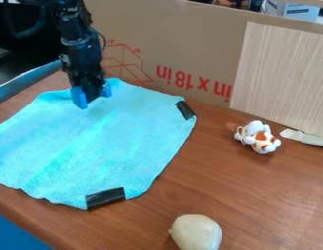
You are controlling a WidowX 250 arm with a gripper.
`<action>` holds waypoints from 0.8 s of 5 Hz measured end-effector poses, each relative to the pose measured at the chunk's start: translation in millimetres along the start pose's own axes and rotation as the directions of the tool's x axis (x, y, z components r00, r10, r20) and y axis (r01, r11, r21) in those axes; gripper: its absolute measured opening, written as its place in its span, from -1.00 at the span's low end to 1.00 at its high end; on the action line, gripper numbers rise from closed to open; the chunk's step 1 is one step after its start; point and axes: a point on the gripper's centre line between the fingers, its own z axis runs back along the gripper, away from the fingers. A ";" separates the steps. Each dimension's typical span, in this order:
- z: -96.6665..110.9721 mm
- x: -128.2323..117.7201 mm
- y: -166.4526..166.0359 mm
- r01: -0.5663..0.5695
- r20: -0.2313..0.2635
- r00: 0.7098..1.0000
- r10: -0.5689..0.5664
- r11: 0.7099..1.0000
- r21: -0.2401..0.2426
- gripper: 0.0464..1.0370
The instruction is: Put the blue figure on the top edge of the cloth
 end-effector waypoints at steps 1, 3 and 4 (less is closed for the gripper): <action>0.0 4.8 6.2 0.093 0.044 0.995 -0.094 0.995 0.022 -0.53; -10.4 11.1 20.2 0.143 0.002 0.990 -0.143 0.989 0.032 -0.53; -15.7 10.5 25.7 0.148 -0.032 0.989 -0.147 0.988 0.042 -0.40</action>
